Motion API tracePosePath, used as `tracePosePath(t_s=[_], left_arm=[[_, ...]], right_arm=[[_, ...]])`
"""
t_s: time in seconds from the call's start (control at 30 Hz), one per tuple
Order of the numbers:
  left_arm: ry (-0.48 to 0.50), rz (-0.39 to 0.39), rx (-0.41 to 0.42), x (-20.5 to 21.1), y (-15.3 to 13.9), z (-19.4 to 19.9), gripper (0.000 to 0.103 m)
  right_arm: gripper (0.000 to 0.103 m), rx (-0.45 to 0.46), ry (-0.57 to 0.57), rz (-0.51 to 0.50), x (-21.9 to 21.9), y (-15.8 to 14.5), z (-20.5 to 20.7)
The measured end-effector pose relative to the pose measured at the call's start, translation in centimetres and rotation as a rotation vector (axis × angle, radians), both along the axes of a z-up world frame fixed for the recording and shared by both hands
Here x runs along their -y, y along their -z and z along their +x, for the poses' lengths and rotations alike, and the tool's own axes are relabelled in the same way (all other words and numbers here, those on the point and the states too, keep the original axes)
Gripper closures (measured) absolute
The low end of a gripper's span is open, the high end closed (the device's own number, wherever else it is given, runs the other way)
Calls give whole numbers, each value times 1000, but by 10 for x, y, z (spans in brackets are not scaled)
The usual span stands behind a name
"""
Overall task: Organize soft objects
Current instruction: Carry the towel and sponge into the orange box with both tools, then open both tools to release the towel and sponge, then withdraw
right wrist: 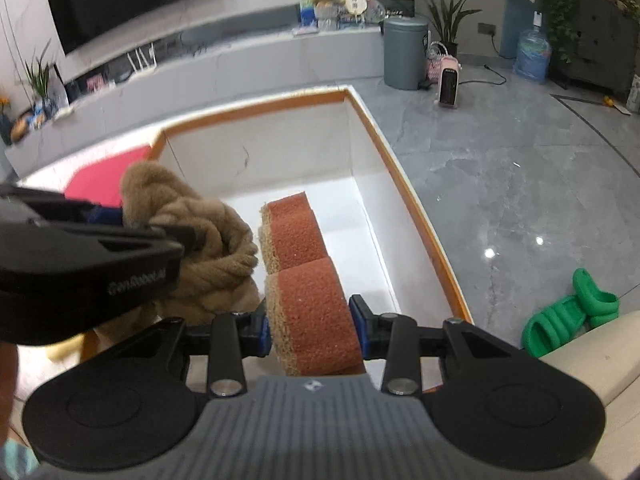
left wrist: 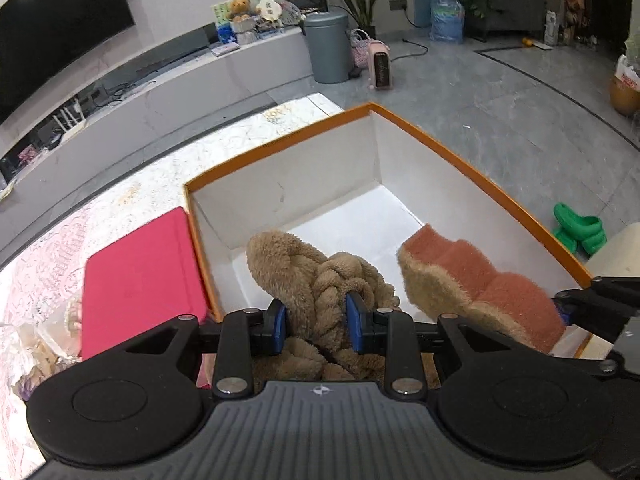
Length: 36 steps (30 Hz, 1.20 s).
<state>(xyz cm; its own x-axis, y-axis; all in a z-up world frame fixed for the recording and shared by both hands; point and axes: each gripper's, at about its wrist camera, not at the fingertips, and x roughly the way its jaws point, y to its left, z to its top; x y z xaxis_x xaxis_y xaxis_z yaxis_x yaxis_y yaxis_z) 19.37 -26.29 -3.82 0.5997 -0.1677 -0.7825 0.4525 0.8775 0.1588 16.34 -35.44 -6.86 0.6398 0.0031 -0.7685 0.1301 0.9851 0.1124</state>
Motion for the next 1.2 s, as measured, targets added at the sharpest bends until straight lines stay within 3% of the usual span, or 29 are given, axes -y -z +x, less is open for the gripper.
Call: tracePosePath(t_s=[0.1, 0.3, 0.67, 0.8, 0.9, 0.97, 1.0, 1.03, 1.2], left_arm=[[22, -40, -106, 4, 6, 6, 70], [9, -38, -180, 6, 26, 16, 70], [46, 12, -206, 9, 37, 14, 65], [52, 5, -209, 8, 37, 14, 58], [53, -20, -209, 5, 34, 15, 55], [59, -47, -204, 3, 29, 14, 43], [56, -55, -196, 1, 25, 13, 31], [53, -59, -179, 1, 22, 12, 28], [58, -94, -146, -10, 3, 6, 29]], right_arm=[[66, -27, -16, -16, 0, 3, 4], [66, -72, -54, -67, -2, 9, 7], [66, -122, -101, -143, -12, 24, 9], [66, -129, -105, -165, -15, 25, 10], [58, -128, -97, -175, -13, 23, 8], [56, -125, -95, -172, -12, 21, 8], [53, -125, -98, -161, -11, 20, 7], [50, -124, -101, -155, -12, 18, 7], [41, -104, -120, -178, -21, 8, 0]])
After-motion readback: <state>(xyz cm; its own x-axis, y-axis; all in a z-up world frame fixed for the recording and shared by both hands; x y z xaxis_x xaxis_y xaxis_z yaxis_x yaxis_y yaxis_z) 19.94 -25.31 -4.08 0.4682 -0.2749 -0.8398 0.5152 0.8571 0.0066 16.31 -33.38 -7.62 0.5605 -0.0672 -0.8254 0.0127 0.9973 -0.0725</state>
